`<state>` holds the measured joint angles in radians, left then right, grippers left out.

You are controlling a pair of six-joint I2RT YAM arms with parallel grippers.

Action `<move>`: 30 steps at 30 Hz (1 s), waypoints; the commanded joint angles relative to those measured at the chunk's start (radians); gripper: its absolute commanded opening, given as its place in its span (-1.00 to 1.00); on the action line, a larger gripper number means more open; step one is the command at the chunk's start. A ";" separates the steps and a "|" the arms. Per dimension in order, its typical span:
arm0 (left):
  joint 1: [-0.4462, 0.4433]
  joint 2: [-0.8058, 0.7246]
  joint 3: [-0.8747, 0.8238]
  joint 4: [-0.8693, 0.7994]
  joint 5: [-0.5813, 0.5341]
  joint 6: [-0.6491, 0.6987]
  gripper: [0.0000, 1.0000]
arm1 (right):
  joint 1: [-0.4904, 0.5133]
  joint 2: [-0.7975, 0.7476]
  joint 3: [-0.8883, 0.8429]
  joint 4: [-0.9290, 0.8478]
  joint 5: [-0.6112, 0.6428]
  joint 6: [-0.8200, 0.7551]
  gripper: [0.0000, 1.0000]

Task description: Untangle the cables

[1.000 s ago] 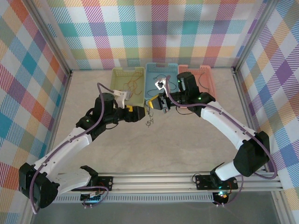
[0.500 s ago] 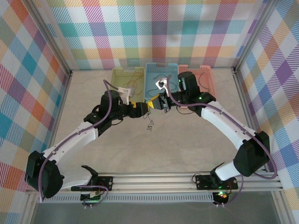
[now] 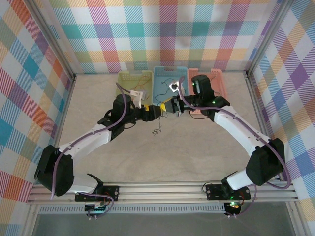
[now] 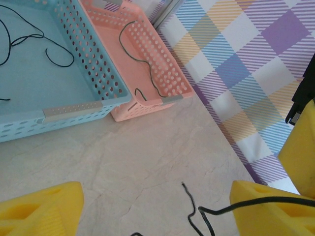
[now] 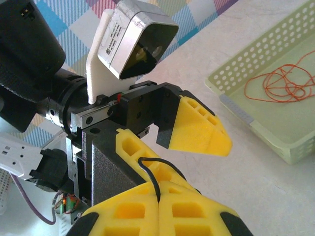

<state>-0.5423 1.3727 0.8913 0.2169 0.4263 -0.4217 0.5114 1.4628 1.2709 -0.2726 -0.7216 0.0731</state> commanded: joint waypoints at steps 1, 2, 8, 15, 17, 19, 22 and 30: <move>-0.046 0.041 -0.032 0.057 -0.007 0.002 0.54 | 0.065 -0.068 0.000 0.073 -0.161 0.030 -1.00; -0.048 0.038 -0.043 0.062 -0.009 0.003 0.53 | 0.065 -0.078 -0.001 0.078 -0.153 0.035 -1.00; -0.054 0.045 -0.085 0.106 -0.005 -0.003 0.46 | 0.066 -0.118 -0.007 0.110 -0.122 0.078 -1.00; -0.062 0.062 -0.070 0.078 -0.034 0.012 0.40 | 0.065 -0.135 -0.012 0.106 -0.121 0.094 -1.00; -0.062 0.062 -0.073 0.066 -0.052 0.020 0.33 | 0.064 -0.148 -0.002 0.093 -0.123 0.090 -1.00; -0.062 0.065 -0.078 0.059 -0.073 0.021 0.27 | 0.064 -0.169 0.013 0.088 -0.124 0.088 -1.00; -0.062 0.090 -0.071 0.043 -0.091 0.024 0.09 | 0.059 -0.198 0.047 0.080 -0.133 0.094 -1.00; -0.059 0.115 -0.036 -0.022 -0.107 0.015 -0.12 | -0.008 -0.286 0.164 0.113 -0.099 0.149 -1.00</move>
<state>-0.5980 1.4796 0.8196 0.2279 0.3386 -0.4179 0.5312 1.2247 1.3701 -0.2077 -0.8127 0.1825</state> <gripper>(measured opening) 0.452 0.064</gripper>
